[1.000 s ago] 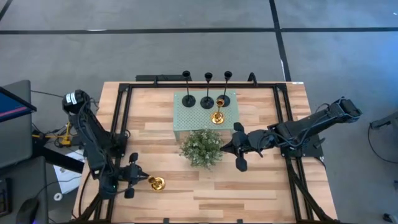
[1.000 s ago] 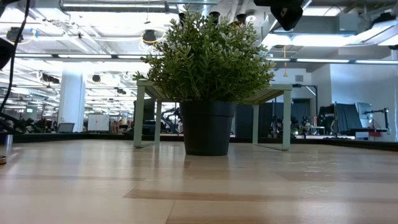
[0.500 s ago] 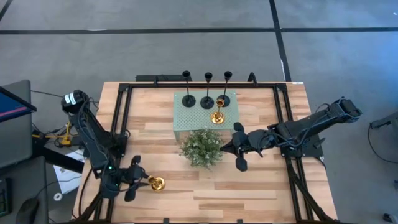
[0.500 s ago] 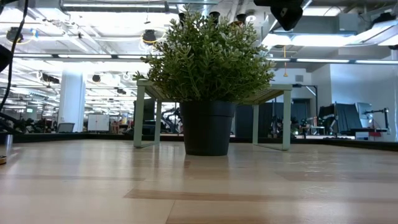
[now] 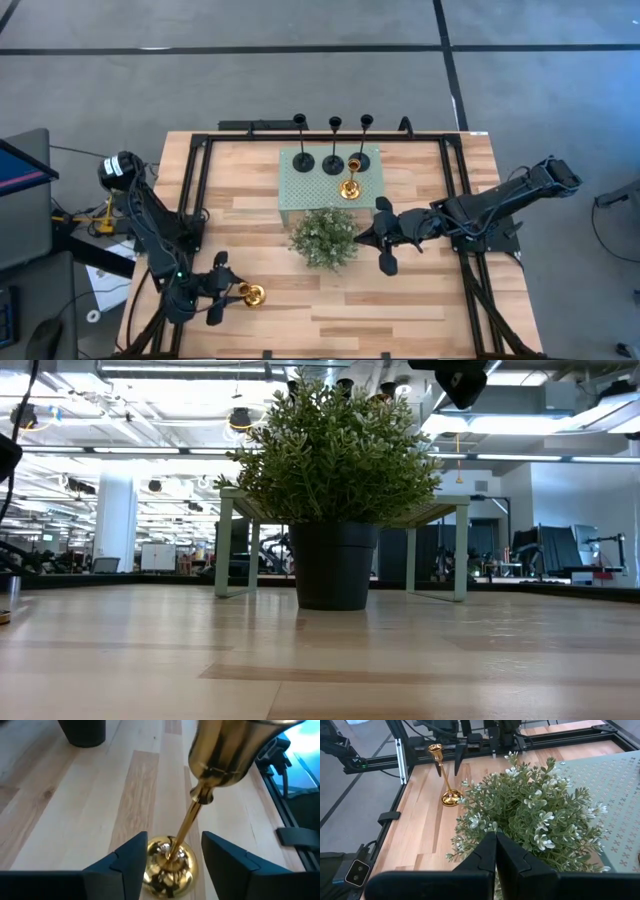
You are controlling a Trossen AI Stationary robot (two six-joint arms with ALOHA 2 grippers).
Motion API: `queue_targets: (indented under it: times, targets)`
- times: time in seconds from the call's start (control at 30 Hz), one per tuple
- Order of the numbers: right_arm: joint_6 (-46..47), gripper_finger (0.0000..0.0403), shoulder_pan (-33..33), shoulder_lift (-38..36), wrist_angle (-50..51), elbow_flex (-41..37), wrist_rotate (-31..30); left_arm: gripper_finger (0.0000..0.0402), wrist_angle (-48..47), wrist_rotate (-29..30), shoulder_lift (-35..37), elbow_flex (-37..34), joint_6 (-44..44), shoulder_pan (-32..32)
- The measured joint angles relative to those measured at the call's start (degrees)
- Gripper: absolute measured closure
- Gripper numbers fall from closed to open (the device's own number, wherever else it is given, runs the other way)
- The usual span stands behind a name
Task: Pick & Place candle stick holders
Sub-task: Put the gold candle holder on the shelf
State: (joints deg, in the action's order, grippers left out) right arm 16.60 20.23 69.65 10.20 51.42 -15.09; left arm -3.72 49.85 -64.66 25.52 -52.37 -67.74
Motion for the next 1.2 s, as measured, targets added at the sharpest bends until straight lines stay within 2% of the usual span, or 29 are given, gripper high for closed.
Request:
queue_targets:
  times: [0.23, 0.4, 0.87, 1.2]
  targets:
    - [0.0, 0.0403, 0.0, 0.0, 0.02, -0.01, 0.0, 0.0197, 6.67, 0.9, -5.03, 0.0, 0.03, 2.03]
    - [-0.01, 0.0403, 0.0, 0.0, 0.02, -0.01, -0.01, 0.0204, 7.59, 0.96, -5.6, 0.0, 0.01, 2.83]
    - [-0.02, 0.0403, 0.0, 0.0, 0.04, -0.01, 0.0, 0.0294, 9.95, 0.7, -5.51, 0.0, -0.6, 2.83]
    - [-0.02, 0.0403, 0.0, 0.0, 0.06, -0.01, 0.0, 0.0334, 11.84, 0.7, -5.49, 0.0, -0.63, 2.83]
